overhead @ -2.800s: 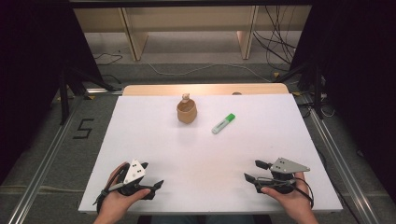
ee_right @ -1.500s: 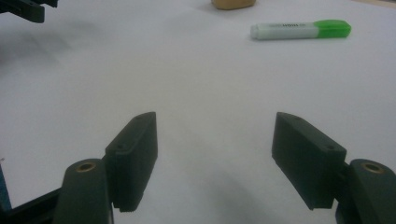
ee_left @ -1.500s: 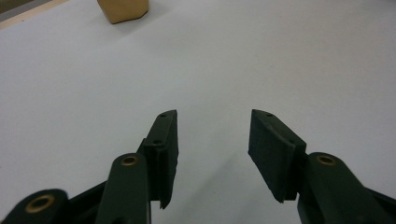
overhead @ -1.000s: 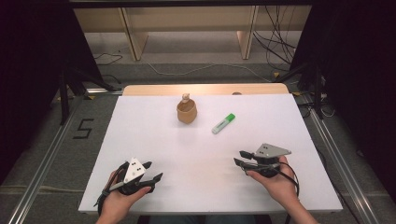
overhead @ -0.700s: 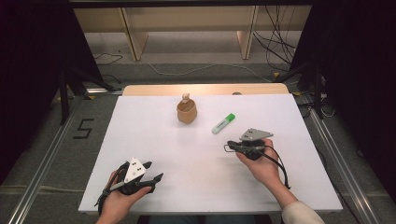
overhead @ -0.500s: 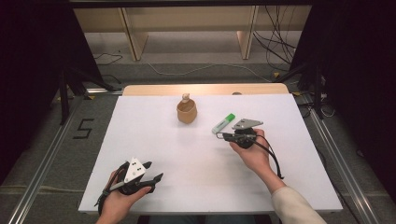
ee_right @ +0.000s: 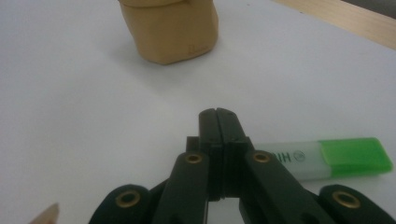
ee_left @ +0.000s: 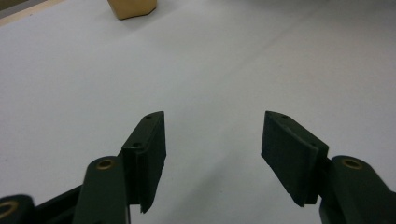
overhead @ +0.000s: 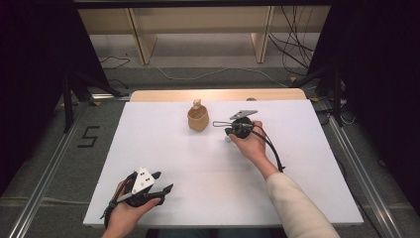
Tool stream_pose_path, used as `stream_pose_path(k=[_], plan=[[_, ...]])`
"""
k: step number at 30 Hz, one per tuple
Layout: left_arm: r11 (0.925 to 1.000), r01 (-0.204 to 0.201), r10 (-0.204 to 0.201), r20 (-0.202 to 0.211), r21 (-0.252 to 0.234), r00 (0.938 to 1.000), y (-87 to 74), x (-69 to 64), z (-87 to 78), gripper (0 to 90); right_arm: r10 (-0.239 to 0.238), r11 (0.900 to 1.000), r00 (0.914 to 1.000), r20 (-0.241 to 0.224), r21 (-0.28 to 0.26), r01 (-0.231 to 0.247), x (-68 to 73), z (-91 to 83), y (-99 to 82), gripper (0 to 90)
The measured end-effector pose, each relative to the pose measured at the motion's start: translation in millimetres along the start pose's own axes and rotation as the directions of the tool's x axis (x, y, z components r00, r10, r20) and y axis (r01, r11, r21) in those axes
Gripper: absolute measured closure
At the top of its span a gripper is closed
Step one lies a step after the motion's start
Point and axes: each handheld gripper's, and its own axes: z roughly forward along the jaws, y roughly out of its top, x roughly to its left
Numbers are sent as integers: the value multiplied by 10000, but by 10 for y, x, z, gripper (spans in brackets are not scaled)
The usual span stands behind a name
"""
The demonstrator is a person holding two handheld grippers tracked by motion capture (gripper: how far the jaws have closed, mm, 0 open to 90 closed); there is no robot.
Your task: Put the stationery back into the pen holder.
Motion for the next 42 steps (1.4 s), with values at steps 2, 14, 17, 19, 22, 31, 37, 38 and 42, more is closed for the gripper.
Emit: stream_pose_path(k=[2,14,17,19,22,31,37,38,42], plan=[[10000,-1,1,-4,-12,10000,0,-1,-1,400,-163,9997,9999,45,161,163,9,77,35,900],[10000,39,-39,11,-67,10000,-2,-3,8,397,-319,9945,9994,154,1000,302,69,292,35,900],[10000,7,-7,-1,-50,10000,-1,-2,9,397,-194,9946,9997,166,1021,176,73,293,35,900],[10000,1,-1,-4,-45,10000,-1,-2,10,395,-180,9945,9997,191,1031,159,69,292,34,900],[10000,18,-18,-13,-44,10000,-2,-1,10,393,6,9935,9998,183,1142,-27,74,276,30,900],[10000,26,-26,-22,-41,10000,-4,-1,9,391,98,9906,9998,170,1365,-121,83,187,-25,900],[10000,-31,31,-28,15,10000,-4,1,3,391,241,9873,9996,152,1566,-262,60,80,-97,900],[10000,-32,32,-34,14,10000,-4,0,2,391,152,9880,9997,169,1536,-176,48,64,-110,900],[10000,40,-40,-49,-22,10000,-6,-2,6,390,257,9861,9995,176,1638,-282,15,-9,-161,900]])
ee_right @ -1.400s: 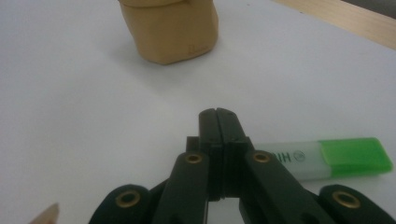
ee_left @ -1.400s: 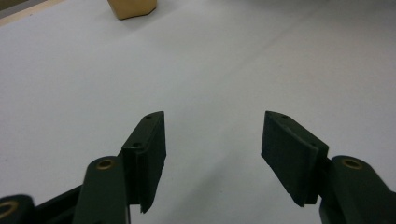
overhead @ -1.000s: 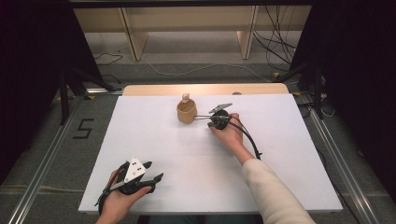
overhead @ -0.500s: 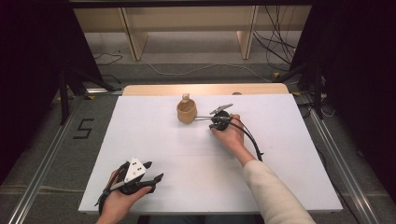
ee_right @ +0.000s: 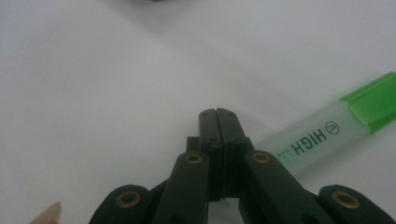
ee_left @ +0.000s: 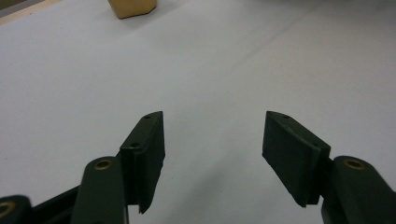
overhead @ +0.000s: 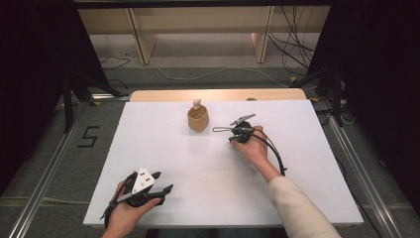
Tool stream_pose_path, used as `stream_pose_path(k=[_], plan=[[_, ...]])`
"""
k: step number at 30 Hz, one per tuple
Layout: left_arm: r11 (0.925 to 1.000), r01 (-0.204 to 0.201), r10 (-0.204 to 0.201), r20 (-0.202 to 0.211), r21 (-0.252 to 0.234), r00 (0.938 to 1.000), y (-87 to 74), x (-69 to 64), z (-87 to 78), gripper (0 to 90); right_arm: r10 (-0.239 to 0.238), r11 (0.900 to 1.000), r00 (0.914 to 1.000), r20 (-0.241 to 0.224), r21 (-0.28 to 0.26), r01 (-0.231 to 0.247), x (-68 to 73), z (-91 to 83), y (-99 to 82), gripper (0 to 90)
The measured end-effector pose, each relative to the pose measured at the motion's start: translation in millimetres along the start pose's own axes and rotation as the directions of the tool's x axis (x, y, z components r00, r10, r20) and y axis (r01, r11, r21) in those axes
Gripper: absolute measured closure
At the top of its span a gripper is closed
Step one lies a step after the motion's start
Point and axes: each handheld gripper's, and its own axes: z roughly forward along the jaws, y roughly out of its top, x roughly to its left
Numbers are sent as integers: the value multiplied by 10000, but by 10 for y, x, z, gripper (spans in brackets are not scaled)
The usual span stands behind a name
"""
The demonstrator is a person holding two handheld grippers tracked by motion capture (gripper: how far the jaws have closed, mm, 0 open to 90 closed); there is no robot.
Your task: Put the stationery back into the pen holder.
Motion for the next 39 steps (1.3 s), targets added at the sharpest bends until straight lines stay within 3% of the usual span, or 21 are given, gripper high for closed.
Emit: stream_pose_path(k=[22,39], plan=[[10000,-8,9,-95,92,10000,-3,10,-9,362,407,9969,9985,353,657,-430,-266,-255,-263,900],[9999,145,-144,-184,41,9997,-4,12,-16,342,881,9883,9945,562,1196,-943,-484,-371,-365,900]])
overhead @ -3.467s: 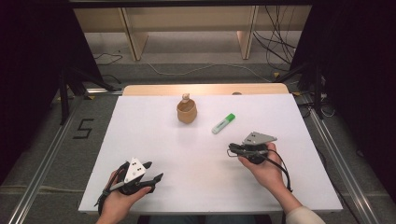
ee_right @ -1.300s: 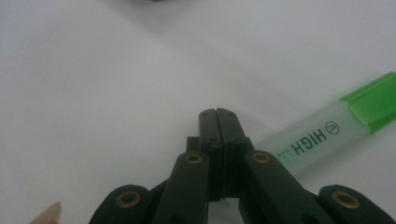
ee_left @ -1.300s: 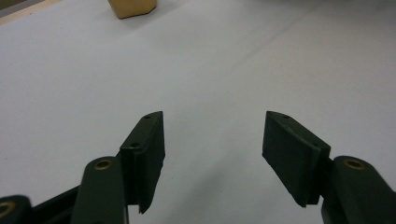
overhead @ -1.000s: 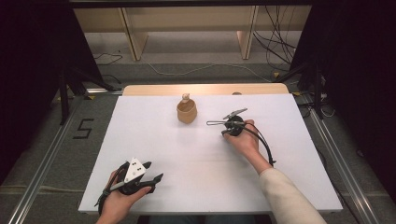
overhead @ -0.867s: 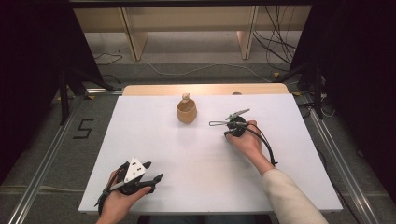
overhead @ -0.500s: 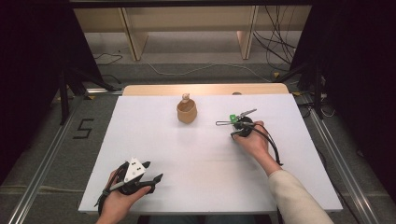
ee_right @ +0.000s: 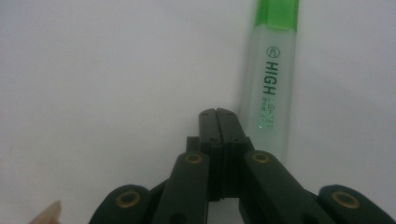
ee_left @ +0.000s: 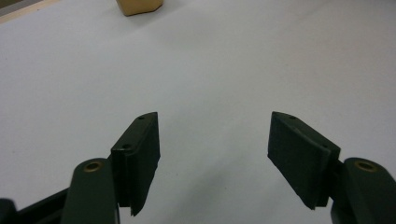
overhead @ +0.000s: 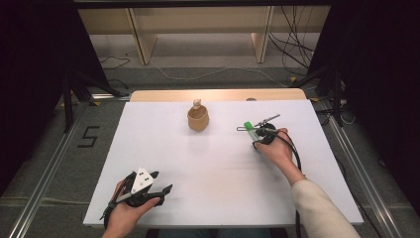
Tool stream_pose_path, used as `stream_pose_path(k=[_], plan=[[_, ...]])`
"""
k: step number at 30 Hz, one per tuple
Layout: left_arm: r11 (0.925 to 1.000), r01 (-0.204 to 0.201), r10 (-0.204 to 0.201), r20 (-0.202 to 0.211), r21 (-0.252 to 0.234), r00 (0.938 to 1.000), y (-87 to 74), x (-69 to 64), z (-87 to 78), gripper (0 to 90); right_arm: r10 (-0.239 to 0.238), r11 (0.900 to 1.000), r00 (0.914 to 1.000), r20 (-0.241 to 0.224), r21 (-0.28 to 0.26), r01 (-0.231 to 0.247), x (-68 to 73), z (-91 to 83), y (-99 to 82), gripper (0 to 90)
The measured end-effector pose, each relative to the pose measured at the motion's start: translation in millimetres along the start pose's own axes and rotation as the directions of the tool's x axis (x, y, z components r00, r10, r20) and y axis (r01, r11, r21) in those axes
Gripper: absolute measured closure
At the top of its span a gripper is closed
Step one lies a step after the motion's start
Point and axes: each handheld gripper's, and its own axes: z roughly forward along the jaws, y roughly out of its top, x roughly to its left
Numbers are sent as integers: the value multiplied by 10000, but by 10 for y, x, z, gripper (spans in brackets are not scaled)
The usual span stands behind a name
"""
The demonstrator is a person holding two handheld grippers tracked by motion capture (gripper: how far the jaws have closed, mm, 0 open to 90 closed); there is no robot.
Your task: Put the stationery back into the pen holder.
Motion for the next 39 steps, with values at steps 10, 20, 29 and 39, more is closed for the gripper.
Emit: stream_pose_path(k=[10,20,29,39], plan=[[10000,-40,40,28,33,10000,1,0,-3,342,41,9999,10000,87,162,-42,-66,-28,-8,900],[10000,52,-52,45,-27,10000,3,-4,-3,316,-145,9993,9997,209,-354,153,-124,-155,317,647],[10000,45,-45,72,-16,10000,4,-3,0,311,-58,9983,9991,421,582,33,-237,-5,543,516],[10000,25,-25,99,-9,9999,4,-2,3,313,-118,9916,9989,458,1292,58,-261,124,681,508]])
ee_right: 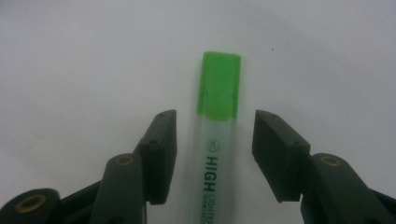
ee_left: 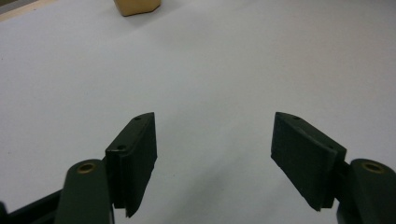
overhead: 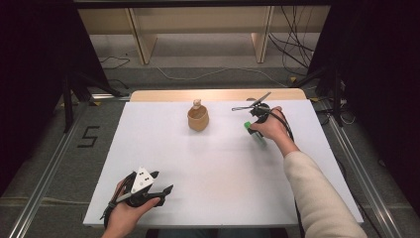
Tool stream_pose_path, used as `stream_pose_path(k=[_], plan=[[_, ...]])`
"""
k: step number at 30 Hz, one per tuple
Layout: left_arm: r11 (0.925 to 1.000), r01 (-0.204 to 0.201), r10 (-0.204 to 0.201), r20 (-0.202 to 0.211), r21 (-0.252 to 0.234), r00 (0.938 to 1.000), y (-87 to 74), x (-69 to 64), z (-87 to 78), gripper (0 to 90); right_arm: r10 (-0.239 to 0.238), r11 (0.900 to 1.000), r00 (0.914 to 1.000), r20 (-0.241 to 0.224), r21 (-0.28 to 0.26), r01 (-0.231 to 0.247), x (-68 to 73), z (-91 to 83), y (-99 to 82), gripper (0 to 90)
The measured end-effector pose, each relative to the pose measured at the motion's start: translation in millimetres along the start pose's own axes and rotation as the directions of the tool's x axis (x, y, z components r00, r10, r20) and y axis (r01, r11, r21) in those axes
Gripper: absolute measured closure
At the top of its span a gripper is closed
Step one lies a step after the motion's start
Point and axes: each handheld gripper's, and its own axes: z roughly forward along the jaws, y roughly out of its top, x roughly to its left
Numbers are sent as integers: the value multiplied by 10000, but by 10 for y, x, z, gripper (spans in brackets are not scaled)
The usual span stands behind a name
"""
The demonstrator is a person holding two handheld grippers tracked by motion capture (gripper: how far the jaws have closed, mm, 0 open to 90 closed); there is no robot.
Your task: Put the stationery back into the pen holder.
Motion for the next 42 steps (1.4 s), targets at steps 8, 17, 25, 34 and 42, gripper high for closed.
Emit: stream_pose_path(k=[8,17,25,34,42], plan=[[10000,-29,29,16,39,10000,2,2,1,314,93,9992,10000,-36,385,-91,-13,85,53,518],[10000,15,-15,6,-10,10000,0,0,0,315,85,9971,10000,12,752,-86,3,148,91,535],[10000,18,-18,16,-20,10000,1,-1,-1,316,171,9933,9998,-37,1144,-165,1,177,103,549],[10000,-17,17,25,-18,10000,3,-2,-1,317,185,9919,9998,5,1258,-184,-4,182,118,570],[10000,-26,26,29,-19,10000,3,-2,-1,317,169,9914,9999,-13,1301,-166,-11,184,125,598]])
